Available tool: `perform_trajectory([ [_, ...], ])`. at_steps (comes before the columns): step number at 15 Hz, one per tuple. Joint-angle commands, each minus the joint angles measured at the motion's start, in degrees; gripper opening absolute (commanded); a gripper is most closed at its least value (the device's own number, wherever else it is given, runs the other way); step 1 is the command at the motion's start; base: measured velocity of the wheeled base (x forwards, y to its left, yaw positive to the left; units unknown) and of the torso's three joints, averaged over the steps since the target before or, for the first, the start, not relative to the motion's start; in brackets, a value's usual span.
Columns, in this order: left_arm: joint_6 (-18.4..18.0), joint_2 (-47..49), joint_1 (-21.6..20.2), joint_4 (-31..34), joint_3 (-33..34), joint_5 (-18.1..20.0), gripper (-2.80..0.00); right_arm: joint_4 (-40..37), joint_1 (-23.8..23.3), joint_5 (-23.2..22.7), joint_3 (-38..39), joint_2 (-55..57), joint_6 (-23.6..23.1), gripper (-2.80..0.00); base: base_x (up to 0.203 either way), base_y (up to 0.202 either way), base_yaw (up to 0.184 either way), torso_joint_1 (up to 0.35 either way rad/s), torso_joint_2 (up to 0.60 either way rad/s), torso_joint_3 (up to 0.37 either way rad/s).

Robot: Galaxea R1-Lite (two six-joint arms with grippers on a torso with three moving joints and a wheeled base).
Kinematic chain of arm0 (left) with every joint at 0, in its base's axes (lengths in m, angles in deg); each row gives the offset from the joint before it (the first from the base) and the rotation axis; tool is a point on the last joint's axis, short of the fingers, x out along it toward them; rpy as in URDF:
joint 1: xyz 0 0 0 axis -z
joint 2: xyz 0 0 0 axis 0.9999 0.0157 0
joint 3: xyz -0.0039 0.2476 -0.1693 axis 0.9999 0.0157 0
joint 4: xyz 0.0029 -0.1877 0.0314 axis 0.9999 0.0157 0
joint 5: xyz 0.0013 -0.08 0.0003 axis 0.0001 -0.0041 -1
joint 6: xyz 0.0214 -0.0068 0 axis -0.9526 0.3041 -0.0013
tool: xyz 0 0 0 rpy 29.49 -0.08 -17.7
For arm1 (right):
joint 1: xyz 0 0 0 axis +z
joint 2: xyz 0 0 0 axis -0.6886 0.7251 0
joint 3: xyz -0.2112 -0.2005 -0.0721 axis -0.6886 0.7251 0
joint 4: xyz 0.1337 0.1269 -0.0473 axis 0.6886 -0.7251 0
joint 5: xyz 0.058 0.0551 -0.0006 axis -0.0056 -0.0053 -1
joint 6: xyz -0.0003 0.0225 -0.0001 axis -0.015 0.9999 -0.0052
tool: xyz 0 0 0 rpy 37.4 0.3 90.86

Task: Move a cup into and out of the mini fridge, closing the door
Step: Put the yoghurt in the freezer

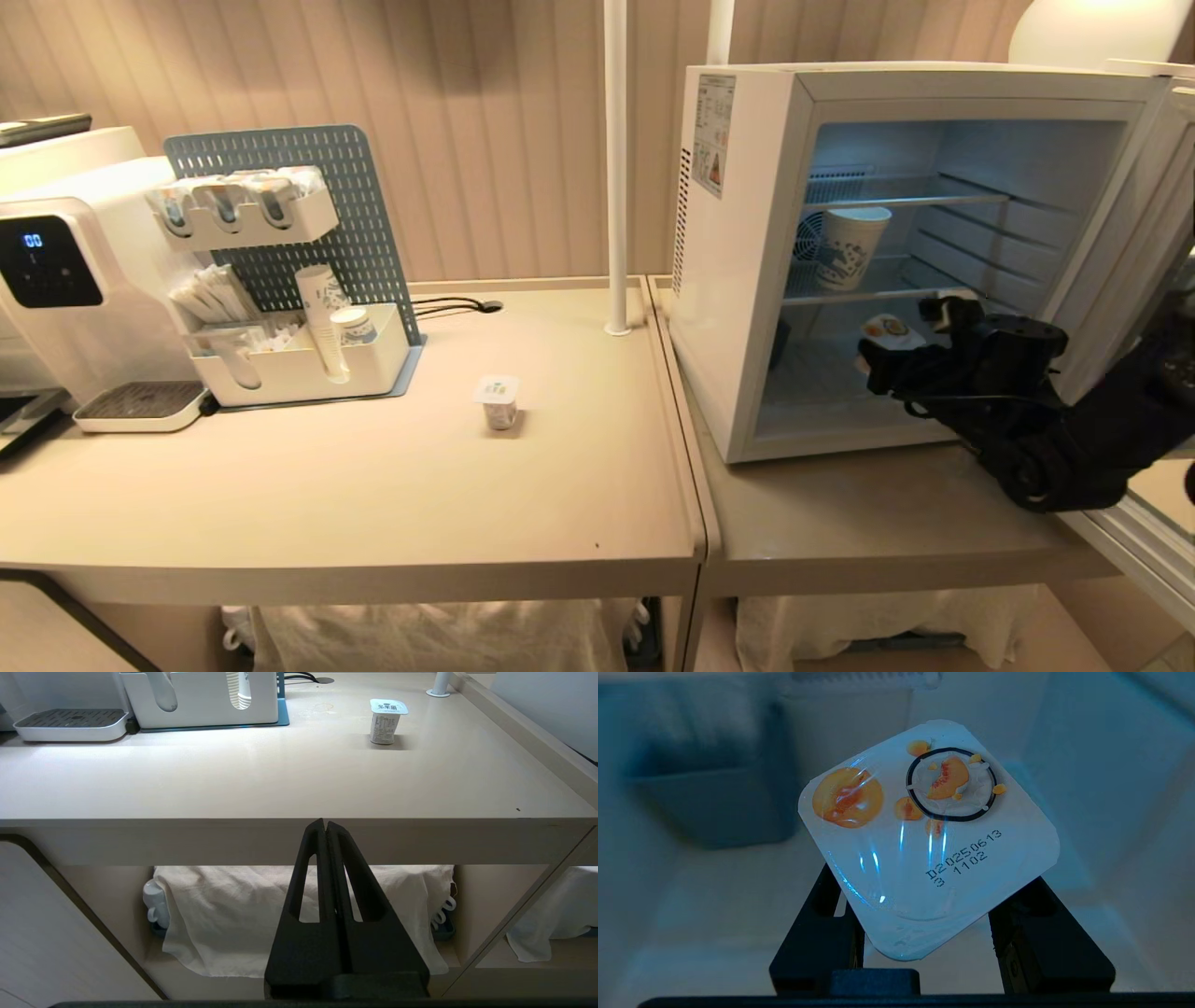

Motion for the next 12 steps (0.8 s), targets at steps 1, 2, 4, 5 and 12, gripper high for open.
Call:
perform_trajectory([
  [1,0.0,0.0,0.0,0.0,0.1,0.0,-2.8,-2.0,-0.2,0.9,-7.5,8.4,-0.1,-2.8,0.0,0.0,0.0,0.0,0.0,0.0],
  [2,0.0,0.0,0.0,0.0,0.1,0.0,-2.8,-4.6,-0.6,1.3,-9.8,10.2,-0.2,-2.8,0.0,0.0,0.0,0.0,0.0,0.0],
  [4,0.0,0.0,0.0,0.0,0.1,0.0,-2.8,-6.6,-0.9,1.4,-11.6,12.4,-0.3,-2.8,0.0,0.0,0.0,0.0,0.0,0.0],
  [5,0.0,0.0,0.0,0.0,0.1,0.0,-2.8,-7.2,-0.9,1.5,-12.8,13.4,-1.0,-2.8,0.0,0.0,0.0,0.0,0.0,0.0],
  [12,0.1,0.0,0.0,0.0,0.1,-0.1,-2.8,-16.1,-0.9,3.6,-18.7,14.9,-2.3,-2.8,0.0,0.0,0.0,0.0,0.0,0.0],
])
